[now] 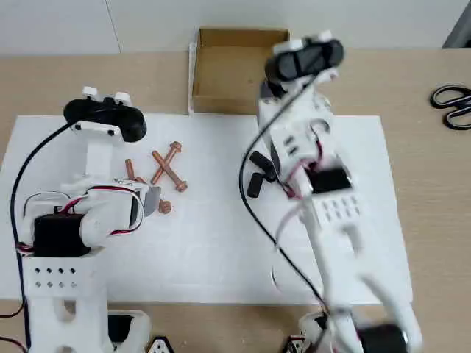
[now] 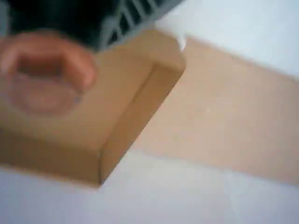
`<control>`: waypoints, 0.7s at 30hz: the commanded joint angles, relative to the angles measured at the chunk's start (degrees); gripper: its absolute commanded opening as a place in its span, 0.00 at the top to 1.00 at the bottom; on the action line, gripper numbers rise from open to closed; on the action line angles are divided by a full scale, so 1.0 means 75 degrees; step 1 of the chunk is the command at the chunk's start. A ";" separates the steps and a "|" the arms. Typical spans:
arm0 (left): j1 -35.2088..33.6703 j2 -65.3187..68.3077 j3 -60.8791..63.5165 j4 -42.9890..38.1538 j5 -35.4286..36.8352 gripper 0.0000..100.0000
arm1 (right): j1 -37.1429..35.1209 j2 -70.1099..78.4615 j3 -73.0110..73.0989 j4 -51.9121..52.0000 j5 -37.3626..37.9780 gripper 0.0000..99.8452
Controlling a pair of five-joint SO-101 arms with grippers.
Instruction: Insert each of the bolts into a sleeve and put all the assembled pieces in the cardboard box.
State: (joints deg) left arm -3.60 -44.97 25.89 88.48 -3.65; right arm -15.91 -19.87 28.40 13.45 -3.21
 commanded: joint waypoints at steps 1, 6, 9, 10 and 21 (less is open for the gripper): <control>-0.0059 -0.0094 0.0123 0.0035 -0.0047 0.77 | 0.0100 0.1647 -0.1524 -0.1670 0.0094 1.00; -0.0059 -0.0094 0.0486 0.0023 -0.0035 0.77 | 0.0205 0.3804 -0.3177 -0.2491 0.0094 1.00; -0.0059 -0.0094 0.0592 0.0035 -0.0035 0.77 | 0.0205 0.5023 -0.4126 -0.2749 0.0094 1.00; -0.0059 -0.0094 0.0627 0.0035 -0.0035 0.77 | 0.0205 0.5410 -0.4454 -0.2807 0.0094 1.00; -0.0059 -0.0094 0.0651 0.0047 -0.0035 0.77 | 0.0193 0.8727 -0.7502 -0.2760 0.0094 0.99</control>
State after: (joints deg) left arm -3.60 -44.97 30.73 88.48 -3.65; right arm -14.86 44.40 -21.19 -5.80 -3.21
